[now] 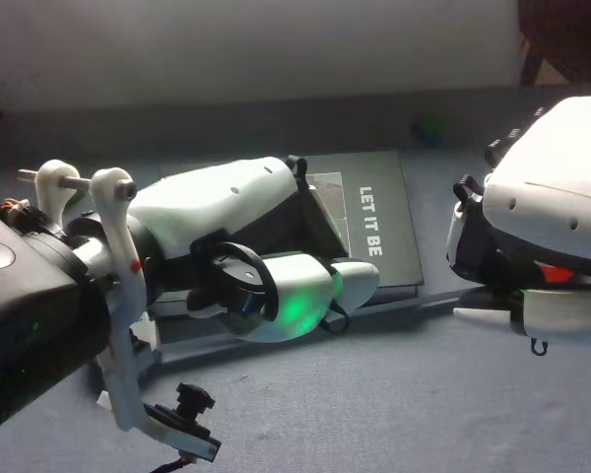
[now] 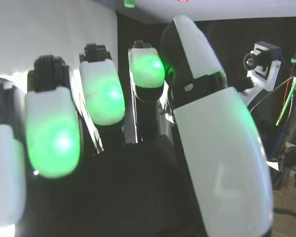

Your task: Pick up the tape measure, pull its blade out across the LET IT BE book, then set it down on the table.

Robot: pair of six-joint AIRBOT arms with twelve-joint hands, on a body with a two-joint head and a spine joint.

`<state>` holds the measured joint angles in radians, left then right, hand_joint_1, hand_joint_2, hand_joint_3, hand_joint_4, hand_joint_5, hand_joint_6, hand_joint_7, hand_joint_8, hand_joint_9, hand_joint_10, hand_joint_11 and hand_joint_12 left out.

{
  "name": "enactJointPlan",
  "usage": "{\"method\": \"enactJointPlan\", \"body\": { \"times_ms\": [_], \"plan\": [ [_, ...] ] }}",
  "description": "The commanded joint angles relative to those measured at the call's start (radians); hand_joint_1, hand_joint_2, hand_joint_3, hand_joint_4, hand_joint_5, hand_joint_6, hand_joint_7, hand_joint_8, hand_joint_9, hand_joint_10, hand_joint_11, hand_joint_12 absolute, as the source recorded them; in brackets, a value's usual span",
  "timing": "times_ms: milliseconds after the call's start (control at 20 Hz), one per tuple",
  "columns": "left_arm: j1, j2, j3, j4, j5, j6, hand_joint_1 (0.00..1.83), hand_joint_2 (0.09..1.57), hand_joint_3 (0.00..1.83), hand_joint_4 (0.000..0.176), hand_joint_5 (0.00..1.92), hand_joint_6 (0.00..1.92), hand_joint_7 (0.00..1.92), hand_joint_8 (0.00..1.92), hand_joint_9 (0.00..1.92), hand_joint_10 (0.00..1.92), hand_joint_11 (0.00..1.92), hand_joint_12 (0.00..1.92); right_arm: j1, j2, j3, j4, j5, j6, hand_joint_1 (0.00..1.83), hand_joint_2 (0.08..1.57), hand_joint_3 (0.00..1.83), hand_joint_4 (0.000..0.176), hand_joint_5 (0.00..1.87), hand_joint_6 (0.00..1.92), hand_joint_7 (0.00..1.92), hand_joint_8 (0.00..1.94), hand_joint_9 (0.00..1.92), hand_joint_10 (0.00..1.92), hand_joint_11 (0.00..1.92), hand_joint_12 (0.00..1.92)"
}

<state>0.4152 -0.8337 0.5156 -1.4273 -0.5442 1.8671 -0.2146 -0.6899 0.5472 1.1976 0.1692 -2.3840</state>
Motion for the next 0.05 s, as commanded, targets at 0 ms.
{"method": "enactJointPlan", "body": {
  "times_ms": [0],
  "plan": [
    [-0.014,0.0,0.006,0.046,-0.021,-0.01,0.68,1.32,0.0,0.172,1.27,1.92,1.42,1.92,1.54,1.92,1.57,1.92,0.015,0.002,-0.005,-0.014,0.029,-0.004,0.75,1.4,0.0,0.176,1.23,1.92,1.51,1.94,1.75,1.92,1.91,1.92]
  ]
}}
